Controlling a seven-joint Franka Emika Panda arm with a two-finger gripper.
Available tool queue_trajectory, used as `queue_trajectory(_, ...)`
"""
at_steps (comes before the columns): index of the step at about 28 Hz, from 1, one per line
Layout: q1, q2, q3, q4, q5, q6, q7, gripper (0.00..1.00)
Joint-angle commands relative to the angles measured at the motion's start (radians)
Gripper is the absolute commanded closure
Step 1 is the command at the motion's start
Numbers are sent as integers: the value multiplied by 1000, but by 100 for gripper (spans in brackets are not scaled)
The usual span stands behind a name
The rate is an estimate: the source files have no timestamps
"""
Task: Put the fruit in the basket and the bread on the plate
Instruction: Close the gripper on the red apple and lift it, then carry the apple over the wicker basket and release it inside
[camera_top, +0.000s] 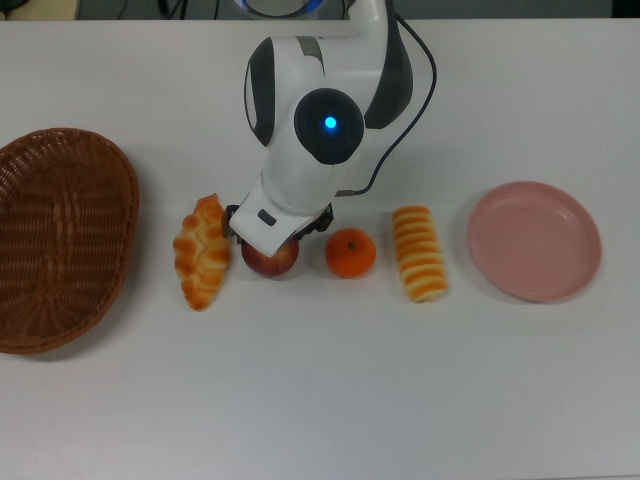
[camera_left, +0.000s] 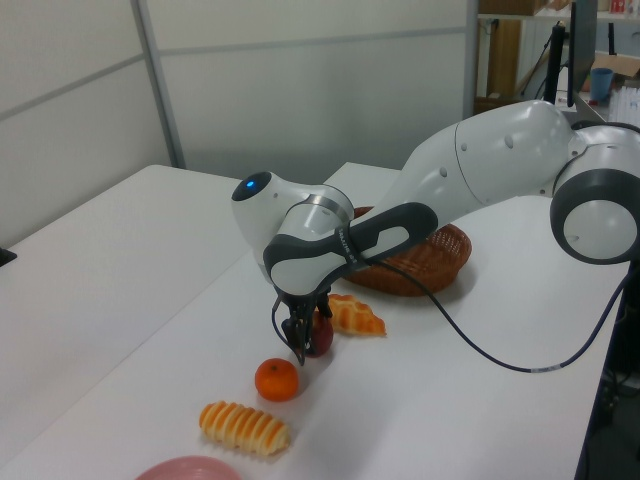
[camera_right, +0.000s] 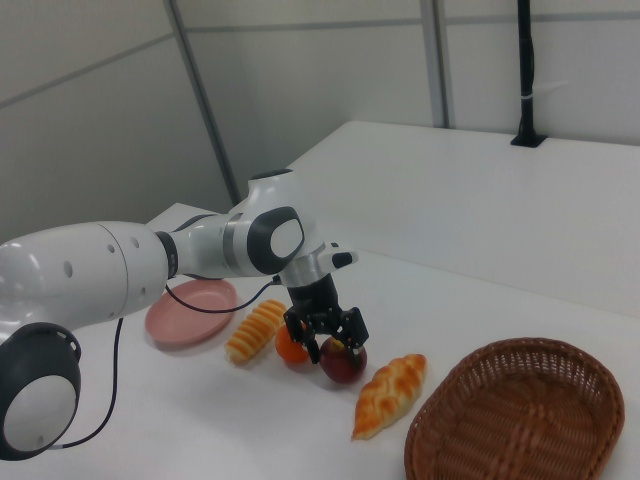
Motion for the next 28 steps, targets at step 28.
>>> queue_trajectory(28,-339,-84,-24,68,34,76,-61,100)
